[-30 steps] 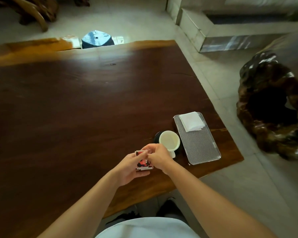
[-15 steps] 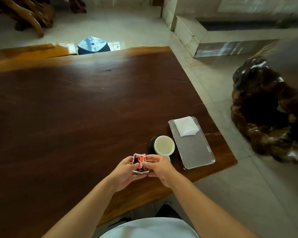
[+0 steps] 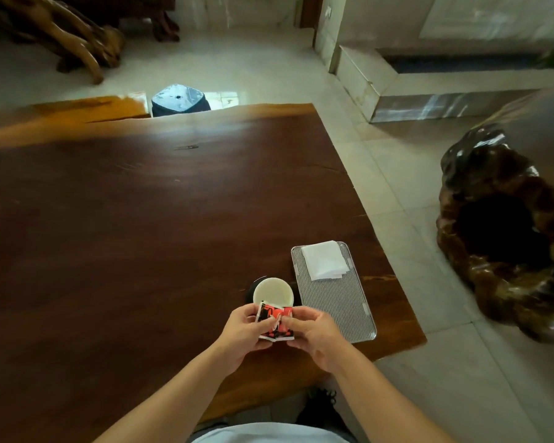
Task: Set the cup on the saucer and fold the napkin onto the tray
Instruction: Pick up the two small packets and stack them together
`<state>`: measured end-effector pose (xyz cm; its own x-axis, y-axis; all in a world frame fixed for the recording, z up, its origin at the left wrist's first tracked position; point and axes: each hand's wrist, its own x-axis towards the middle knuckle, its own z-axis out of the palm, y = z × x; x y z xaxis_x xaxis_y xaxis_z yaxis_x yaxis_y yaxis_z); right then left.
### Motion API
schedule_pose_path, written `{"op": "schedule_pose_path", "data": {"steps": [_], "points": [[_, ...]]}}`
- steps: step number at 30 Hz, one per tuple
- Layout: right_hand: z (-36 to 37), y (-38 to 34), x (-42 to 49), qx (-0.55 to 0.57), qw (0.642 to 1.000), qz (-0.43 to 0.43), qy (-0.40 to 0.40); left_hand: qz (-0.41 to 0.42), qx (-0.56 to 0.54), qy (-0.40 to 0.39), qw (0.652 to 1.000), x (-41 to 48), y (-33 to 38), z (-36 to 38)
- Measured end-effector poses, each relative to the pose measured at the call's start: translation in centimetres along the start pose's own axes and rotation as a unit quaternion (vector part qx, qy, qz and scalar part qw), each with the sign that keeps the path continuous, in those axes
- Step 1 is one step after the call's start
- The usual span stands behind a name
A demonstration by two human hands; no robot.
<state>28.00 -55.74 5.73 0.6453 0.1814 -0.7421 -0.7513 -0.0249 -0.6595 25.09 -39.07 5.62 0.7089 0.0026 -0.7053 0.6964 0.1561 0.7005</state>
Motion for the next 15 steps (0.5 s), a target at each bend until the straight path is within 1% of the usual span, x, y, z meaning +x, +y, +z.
{"op": "schedule_pose_path", "data": {"steps": [5,10,13,15], "points": [[-7.5,-2.9,1.4,0.016,0.999,-0.003,-0.042,-0.019,-0.082,0.021,0.996,1.7,1.5,7.0],[-14.6,-4.3,2.7,0.042,0.998,0.021,-0.05,-0.046,-0.135,0.038,0.989,4.7,1.5,13.6],[-18.1,-4.5,3.1,0.054,0.996,0.044,-0.05,-0.073,-0.186,0.07,0.977,5.8,0.6,16.3],[-19.8,-4.5,3.6,0.065,0.995,0.059,-0.046,-0.089,-0.197,0.101,0.971,6.2,0.1,17.4]]}}
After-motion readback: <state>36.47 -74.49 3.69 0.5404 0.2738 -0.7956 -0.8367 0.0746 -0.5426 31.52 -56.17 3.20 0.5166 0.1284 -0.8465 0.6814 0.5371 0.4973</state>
